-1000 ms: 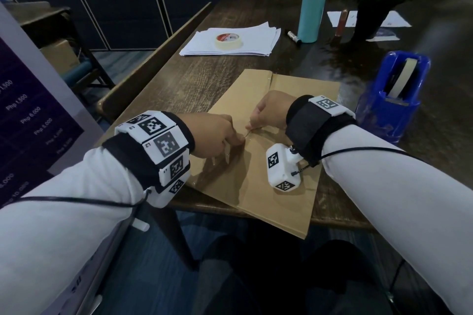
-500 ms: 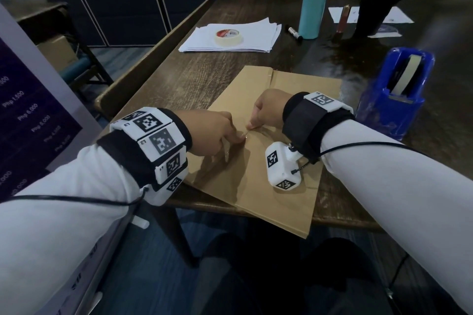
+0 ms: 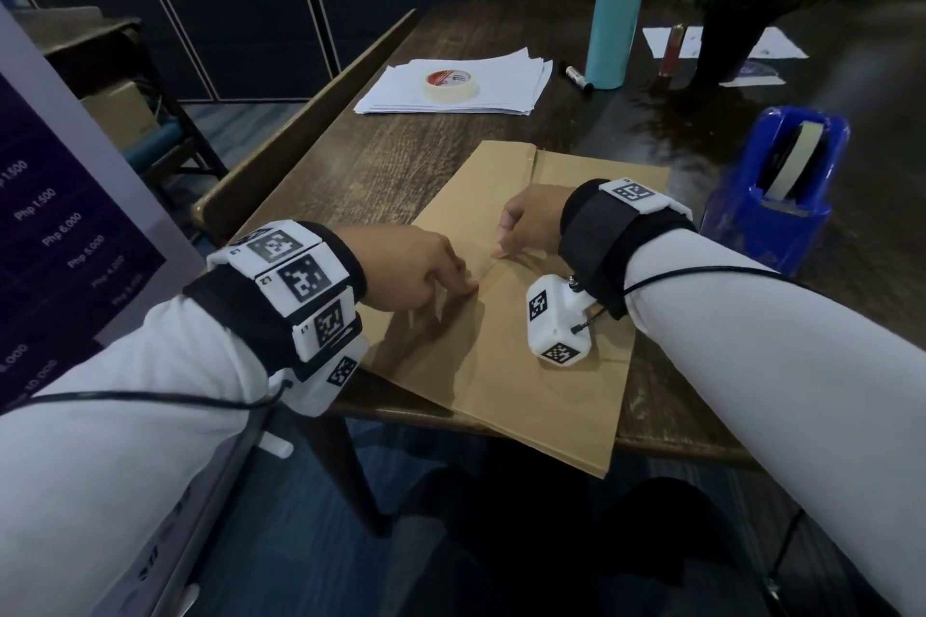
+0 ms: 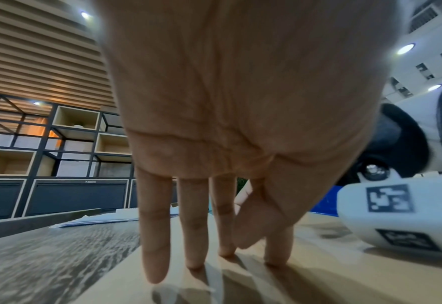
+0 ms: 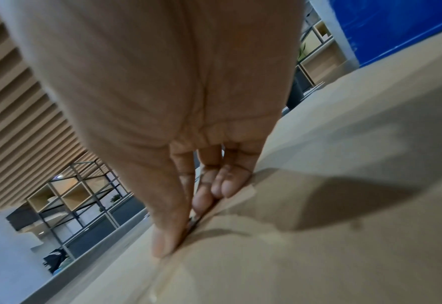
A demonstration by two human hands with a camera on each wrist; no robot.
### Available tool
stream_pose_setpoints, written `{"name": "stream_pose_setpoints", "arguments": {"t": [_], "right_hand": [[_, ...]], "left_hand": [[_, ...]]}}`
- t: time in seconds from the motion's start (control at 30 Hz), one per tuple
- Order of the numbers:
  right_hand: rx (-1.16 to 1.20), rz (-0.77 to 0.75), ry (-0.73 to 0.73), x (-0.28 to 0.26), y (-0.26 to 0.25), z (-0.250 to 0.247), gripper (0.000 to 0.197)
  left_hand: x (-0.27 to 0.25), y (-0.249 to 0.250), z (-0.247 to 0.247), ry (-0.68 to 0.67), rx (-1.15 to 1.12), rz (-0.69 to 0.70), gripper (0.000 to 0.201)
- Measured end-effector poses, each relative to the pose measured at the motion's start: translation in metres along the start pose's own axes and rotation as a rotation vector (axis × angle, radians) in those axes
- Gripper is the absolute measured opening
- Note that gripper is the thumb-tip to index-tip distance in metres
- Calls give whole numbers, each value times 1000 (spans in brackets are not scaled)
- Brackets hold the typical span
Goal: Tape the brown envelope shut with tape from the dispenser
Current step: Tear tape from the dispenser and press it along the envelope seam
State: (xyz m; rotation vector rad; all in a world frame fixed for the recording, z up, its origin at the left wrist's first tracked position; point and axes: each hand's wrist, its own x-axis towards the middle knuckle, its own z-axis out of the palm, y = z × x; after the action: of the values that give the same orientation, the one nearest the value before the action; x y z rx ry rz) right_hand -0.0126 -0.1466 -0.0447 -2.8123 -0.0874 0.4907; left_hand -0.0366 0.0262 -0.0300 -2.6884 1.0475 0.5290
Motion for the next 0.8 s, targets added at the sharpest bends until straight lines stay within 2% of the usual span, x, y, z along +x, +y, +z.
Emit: {"name": "stream_pose_setpoints", "arguments": {"t": [0.13, 0.3, 0.47, 0.63, 0.8], "right_hand": [[9, 9, -32, 7, 3, -5, 23], [-136, 15, -132, 12, -2, -9, 69], [-295, 83, -146, 24, -14, -6, 90], [-323, 108, -187, 34, -17, -10, 84], [-243, 63, -256, 36, -8, -13, 55]], "left_hand": [[3, -1, 0, -14, -14, -12, 56], [8, -5, -1, -19, -38, -11, 55], [8, -7, 0, -15, -40, 7, 53], [8, -7, -1, -12, -29, 16, 53], [9, -7, -1, -10, -8, 23, 53]]}}
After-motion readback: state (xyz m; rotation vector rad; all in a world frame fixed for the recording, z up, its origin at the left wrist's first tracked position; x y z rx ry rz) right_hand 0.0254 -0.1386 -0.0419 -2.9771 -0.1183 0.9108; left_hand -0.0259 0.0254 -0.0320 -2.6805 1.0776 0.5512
